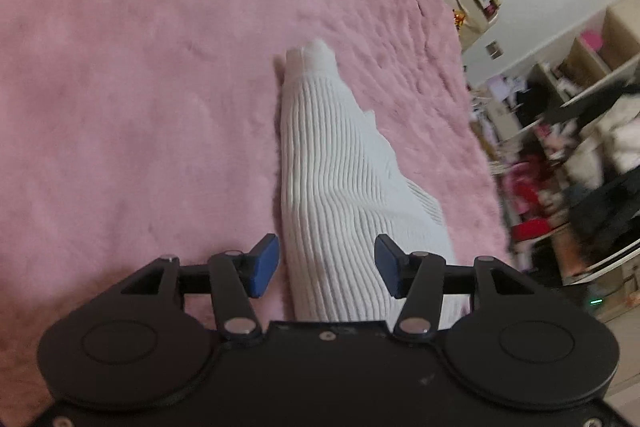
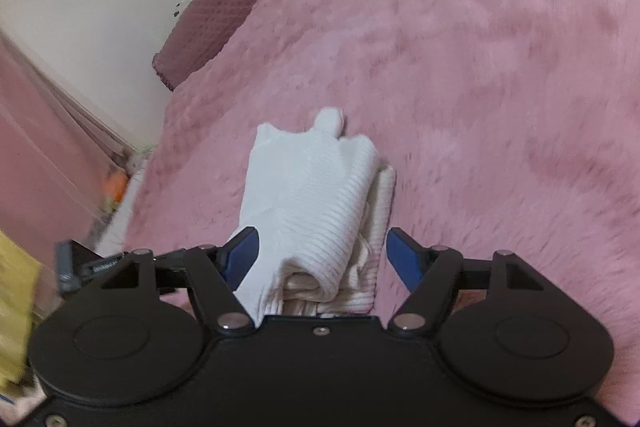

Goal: Fold small clothes

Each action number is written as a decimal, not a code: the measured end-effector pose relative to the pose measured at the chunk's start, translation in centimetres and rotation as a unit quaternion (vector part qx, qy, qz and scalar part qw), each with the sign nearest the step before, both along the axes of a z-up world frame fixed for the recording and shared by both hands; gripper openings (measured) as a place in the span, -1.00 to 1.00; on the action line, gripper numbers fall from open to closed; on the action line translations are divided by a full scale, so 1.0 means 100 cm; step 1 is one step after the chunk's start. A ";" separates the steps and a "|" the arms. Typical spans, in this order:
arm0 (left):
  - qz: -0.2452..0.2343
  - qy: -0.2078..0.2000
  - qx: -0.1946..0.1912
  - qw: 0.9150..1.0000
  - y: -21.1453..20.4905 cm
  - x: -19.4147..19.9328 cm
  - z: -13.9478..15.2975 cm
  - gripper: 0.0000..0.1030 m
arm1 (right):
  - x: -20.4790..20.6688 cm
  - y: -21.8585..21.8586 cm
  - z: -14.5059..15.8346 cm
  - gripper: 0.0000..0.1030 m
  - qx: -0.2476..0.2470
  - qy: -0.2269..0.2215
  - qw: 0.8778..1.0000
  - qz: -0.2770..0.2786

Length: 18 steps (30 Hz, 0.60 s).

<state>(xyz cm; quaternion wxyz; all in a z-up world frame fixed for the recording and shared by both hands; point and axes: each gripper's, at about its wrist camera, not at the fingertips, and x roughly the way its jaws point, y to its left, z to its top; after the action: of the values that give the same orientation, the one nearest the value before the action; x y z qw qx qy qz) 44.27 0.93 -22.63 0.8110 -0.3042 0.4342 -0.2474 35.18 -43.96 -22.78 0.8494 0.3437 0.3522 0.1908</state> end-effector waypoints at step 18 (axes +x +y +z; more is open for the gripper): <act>-0.059 0.071 -0.103 0.990 -0.018 0.057 -0.056 0.20 | 0.041 0.004 -0.050 0.71 0.150 0.052 0.987 0.038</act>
<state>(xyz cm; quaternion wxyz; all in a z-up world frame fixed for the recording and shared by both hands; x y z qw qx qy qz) 49.99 -0.89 -28.28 0.7264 -0.3770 0.4802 -0.3156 39.29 -43.52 -27.81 0.7611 0.4628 0.3761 0.2551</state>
